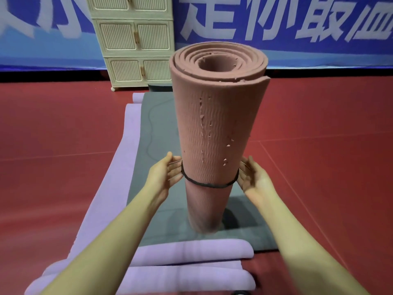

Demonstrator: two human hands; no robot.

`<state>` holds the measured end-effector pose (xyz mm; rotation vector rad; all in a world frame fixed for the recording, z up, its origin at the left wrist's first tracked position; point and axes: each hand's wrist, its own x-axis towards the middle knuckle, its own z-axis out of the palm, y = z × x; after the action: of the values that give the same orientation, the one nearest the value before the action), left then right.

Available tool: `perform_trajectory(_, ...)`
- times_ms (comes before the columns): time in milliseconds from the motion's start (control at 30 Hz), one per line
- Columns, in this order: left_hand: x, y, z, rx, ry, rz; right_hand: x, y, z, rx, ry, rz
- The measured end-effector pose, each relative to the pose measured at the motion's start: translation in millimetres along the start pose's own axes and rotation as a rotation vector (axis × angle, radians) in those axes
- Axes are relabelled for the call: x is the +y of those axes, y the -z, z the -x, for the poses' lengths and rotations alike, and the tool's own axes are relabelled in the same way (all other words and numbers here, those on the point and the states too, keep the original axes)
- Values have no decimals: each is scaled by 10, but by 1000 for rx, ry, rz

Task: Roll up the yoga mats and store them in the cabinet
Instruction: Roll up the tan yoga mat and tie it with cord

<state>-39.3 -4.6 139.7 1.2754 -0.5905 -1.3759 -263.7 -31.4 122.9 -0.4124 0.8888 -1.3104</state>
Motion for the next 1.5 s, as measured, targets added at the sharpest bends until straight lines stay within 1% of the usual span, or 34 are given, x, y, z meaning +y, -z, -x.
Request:
perform_trajectory(67,-41,32,117,-76,-47,68,-8,41,67,-55,35,7)
perform_trajectory(133,-52,2,231,-119,-102,115,-13,43,146,-107,67,38)
perform_trajectory(200,-50,-72,333,-139,-184,95,13,19,223,-178,93,115)
perform_trajectory(267,-72,-138,413,-143,-296,-64,73,-20,289,-237,125,308)
perform_trajectory(333,-126,-155,477,-145,-459,-333,160,-33,341,-278,181,520)
perform_trajectory(400,-190,-139,530,-136,-620,-557,214,-31,406,-335,274,643)
perform_trajectory(467,-210,-131,554,-80,-738,-668,238,12,437,-397,368,763)
perform_trajectory(533,-189,-139,553,45,-838,-711,289,56,425,-433,434,923)
perform_trajectory(600,-172,-144,546,186,-935,-786,382,45,442,-422,479,1053)
perform_trajectory(633,-162,-142,544,221,-964,-811,423,13,453,-395,485,1085)
perform_trajectory(733,-123,-98,499,223,-984,-803,526,-109,375,-262,471,1099)
perform_trajectory(800,-73,-28,418,244,-1052,-818,600,-228,275,-147,456,1204)
perform_trajectory(833,-48,13,367,254,-1089,-835,651,-300,227,-120,469,1259)
perform_trajectory(900,-4,98,248,278,-1143,-882,783,-454,140,-118,529,1313)
perform_trajectory(967,14,201,101,311,-1170,-950,902,-591,50,-100,560,1283)
perform_trajectory(1033,5,319,-48,356,-1196,-1007,987,-676,-38,-116,598,1282)
perform_trajectory(1200,-42,635,-333,550,-1287,-1217,1155,-984,-164,-144,690,1338)
perform_trajectory(1267,-60,779,-413,573,-1321,-1299,1225,-1134,-224,-168,704,1386)
perform_trajectory(1333,-55,948,-461,617,-1317,-1348,1285,-1219,-280,-193,720,1441)
perform_trajectory(1400,-30,1105,-489,665,-1359,-1431,1301,-1245,-325,-204,758,1494)
perform_trajectory(1500,-29,1254,-491,671,-1403,-1549,1281,-1213,-372,-227,827,1634)
